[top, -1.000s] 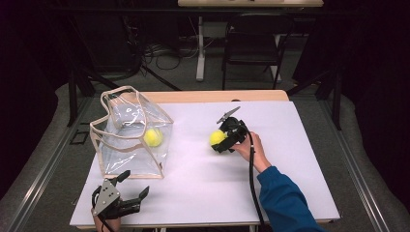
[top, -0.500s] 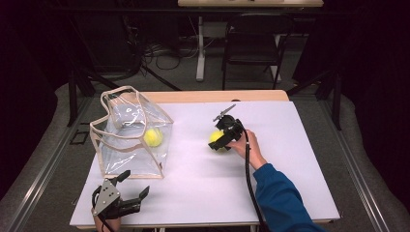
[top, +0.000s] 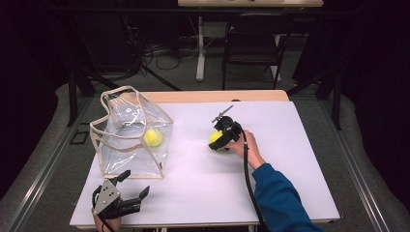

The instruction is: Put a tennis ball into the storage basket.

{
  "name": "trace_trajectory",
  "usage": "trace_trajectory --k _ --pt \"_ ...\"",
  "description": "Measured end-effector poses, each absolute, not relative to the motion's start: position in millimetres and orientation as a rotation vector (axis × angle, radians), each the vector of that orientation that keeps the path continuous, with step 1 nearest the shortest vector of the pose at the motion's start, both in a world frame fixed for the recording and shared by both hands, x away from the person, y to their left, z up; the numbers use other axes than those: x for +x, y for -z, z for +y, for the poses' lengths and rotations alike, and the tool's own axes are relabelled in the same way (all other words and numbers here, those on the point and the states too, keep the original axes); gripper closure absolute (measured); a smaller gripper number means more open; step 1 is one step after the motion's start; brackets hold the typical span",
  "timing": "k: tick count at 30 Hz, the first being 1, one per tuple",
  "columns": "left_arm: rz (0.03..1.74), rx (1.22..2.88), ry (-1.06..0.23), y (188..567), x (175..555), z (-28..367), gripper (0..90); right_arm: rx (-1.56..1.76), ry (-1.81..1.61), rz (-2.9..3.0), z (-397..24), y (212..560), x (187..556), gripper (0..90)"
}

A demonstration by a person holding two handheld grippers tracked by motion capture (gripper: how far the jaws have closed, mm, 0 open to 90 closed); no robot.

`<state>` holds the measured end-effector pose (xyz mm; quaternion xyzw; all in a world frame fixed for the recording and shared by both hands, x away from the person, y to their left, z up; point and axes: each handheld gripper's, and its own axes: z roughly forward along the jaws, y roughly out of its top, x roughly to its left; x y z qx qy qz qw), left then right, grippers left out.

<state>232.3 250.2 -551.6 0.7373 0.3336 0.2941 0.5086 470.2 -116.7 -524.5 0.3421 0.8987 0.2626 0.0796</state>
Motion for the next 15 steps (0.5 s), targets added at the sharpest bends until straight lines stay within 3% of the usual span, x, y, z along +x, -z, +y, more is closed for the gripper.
trace_trajectory --k 15 --pt "0.802 1.777 -0.707 551.5 232.2 250.1 16.0 1.064 -0.766 2.668 -118.1 526.4 470.8 24.7"
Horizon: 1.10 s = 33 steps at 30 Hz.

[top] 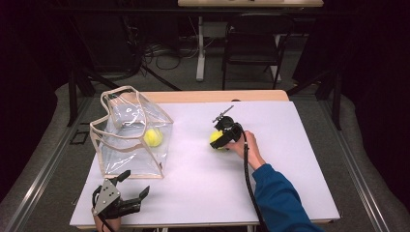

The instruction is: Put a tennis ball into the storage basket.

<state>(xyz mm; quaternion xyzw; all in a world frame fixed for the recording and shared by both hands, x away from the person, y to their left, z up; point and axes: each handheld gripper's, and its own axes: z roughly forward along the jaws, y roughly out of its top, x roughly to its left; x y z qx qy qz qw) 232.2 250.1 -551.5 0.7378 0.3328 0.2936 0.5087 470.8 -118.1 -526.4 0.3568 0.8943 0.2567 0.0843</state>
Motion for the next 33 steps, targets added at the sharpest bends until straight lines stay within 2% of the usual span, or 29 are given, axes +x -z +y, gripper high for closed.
trace_trajectory --k 33 --pt "0.799 1.774 -0.713 551.2 232.2 250.2 16.0 1.02 -0.792 2.625 -121.7 509.3 459.7 25.6"
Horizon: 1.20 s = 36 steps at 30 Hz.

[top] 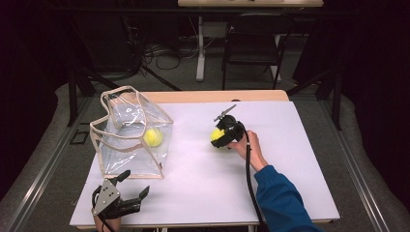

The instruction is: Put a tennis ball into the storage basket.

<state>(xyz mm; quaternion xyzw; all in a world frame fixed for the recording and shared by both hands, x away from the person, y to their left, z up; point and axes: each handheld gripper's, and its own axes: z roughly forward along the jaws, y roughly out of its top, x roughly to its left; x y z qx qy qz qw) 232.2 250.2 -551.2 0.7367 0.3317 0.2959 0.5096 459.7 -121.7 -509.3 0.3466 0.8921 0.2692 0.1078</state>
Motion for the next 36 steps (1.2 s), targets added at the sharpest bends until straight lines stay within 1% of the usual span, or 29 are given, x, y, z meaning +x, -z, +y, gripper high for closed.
trace_trajectory --k 36 --pt "0.796 1.778 -0.715 550.9 232.0 249.5 16.0 0.964 -0.788 2.624 -122.0 491.6 444.2 25.8"
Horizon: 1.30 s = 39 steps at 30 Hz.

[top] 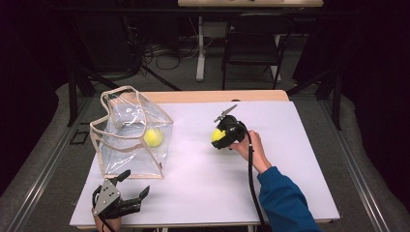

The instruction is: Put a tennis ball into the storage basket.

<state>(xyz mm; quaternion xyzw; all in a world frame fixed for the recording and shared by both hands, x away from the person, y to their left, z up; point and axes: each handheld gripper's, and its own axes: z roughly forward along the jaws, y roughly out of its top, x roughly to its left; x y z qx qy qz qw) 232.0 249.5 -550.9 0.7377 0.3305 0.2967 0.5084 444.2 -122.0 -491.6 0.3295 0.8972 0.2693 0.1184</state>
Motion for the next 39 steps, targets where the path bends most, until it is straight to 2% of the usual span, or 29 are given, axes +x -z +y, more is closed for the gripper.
trace_trajectory --k 39 --pt "0.794 1.776 -0.711 551.0 232.4 249.3 16.0 0.898 -0.75 2.65 -112.7 473.4 437.1 25.9"
